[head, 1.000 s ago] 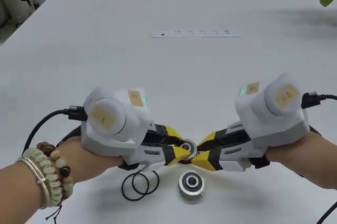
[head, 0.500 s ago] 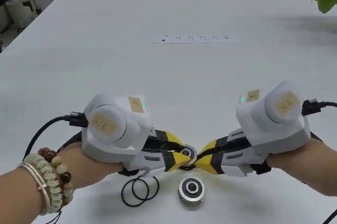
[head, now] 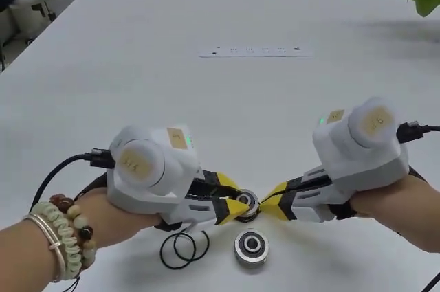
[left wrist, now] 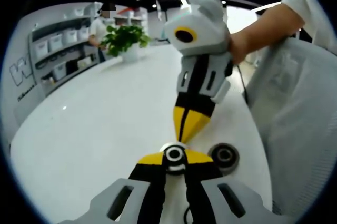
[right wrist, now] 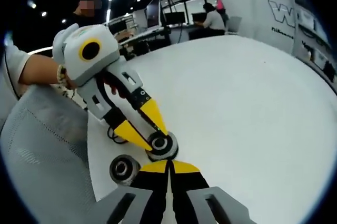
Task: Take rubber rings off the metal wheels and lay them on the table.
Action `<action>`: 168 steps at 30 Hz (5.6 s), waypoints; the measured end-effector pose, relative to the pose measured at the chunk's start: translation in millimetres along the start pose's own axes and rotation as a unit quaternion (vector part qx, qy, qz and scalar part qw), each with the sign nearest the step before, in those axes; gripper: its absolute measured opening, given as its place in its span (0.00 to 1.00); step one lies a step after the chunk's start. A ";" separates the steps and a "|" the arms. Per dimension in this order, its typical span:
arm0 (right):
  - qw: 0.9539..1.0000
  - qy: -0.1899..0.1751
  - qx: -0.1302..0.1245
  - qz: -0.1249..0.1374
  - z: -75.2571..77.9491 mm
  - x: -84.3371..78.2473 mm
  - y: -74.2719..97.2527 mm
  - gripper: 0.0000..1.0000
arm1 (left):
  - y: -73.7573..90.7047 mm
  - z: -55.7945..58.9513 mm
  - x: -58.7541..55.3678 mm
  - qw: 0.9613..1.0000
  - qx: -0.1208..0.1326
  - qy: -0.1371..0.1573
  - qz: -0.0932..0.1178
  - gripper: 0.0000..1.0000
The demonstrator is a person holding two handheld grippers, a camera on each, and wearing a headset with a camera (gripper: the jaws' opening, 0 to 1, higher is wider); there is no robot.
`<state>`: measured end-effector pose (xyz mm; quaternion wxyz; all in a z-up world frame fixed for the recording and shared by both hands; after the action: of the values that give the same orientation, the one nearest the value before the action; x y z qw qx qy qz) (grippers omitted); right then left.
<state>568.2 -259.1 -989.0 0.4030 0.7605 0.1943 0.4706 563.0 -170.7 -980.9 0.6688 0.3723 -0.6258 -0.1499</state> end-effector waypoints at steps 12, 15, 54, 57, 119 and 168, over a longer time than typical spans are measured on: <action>0.988 -0.140 0.056 0.040 2.5 3.3 6.4 0.00 | 0.0 1.5 0.0 1.000 0.000 -0.001 0.000 0.14; 0.985 -0.153 0.062 0.043 3.1 3.3 5.9 0.00 | -0.3 1.4 -0.1 1.000 0.000 -0.001 0.001 0.14; 0.986 -0.141 0.068 0.047 -9.7 12.6 6.2 0.00 | -0.8 0.7 0.7 1.000 0.004 -0.003 0.001 0.13; 0.986 -0.141 0.069 0.048 -9.6 13.0 6.2 0.00 | -0.9 0.5 0.7 1.000 0.004 -0.003 0.001 0.13; 0.976 -0.163 0.054 0.138 0.9 35.6 44.7 0.00 | 133.0 -1.0 13.6 0.997 0.077 0.001 0.025 0.67; 0.985 -0.087 0.124 0.084 -67.4 62.4 10.7 0.00 | 180.6 41.1 -102.3 0.965 0.180 0.190 0.023 0.75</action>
<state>538.6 -194.4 -929.9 0.2802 0.8562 0.1503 0.4071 458.4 7.1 -933.8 0.7009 0.4936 -0.5120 0.0543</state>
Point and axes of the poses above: the centre of the closed fingertips' face, and the gripper's own axes: y roughly backward along the fingers, z roughly to its right, x roughly out of its top, the point moved 5 cm from there along y, roughly backward along the fingers, and after that the axes turned 11 degrees about -z, right-handed, at the moved point
